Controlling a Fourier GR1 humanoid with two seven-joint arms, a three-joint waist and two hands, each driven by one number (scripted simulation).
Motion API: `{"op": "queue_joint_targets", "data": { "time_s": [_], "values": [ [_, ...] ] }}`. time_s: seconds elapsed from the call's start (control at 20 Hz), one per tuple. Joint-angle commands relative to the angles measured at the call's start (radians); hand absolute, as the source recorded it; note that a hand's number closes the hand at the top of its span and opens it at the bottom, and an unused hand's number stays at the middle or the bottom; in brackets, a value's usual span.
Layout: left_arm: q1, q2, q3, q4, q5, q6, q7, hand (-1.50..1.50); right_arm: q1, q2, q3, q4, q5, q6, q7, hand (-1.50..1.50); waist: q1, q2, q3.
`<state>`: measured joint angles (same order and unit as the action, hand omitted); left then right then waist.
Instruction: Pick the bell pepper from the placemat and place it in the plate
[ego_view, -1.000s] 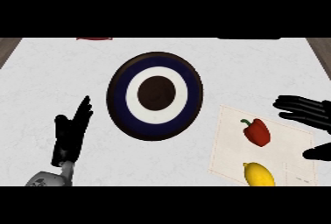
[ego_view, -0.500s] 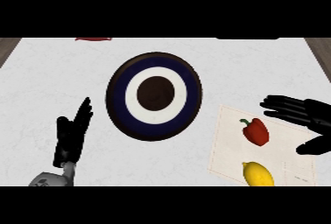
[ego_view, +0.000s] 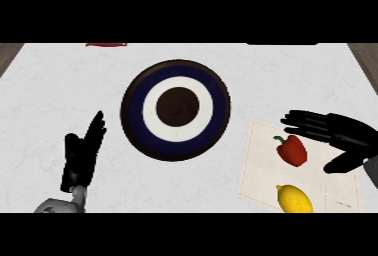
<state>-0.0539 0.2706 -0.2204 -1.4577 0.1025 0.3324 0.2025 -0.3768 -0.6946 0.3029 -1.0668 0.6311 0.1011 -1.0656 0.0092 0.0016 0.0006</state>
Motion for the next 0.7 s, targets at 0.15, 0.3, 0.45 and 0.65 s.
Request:
{"op": "queue_joint_targets", "data": {
  "time_s": [0.15, 0.3, 0.45, 0.65],
  "values": [
    [-0.014, -0.023, 0.034, 0.043, -0.013, -0.033, -0.018, 0.00, -0.036, 0.056, -0.004, 0.045, 0.040, 0.024, -0.100, -1.50, -0.005, 0.000, -0.001],
    [-0.040, -0.053, 0.040, 0.101, -0.026, -0.042, -0.023, 0.00, -0.036, 0.058, -0.014, 0.066, 0.067, 0.014, -0.100, -1.50, -0.007, 0.000, -0.001],
    [-0.006, -0.040, 0.045, 0.021, -0.045, -0.030, 0.004, 0.00, 0.047, 0.065, 0.001, -0.005, 0.078, -0.020, -0.092, -1.50, -0.009, -0.002, 0.000],
    [0.013, -0.051, 0.031, -0.019, -0.057, -0.018, 0.021, 0.00, -0.044, 0.098, -0.016, 0.093, 0.088, -0.096, -0.154, 1.50, 0.002, 0.000, 0.001]
  ]
}}
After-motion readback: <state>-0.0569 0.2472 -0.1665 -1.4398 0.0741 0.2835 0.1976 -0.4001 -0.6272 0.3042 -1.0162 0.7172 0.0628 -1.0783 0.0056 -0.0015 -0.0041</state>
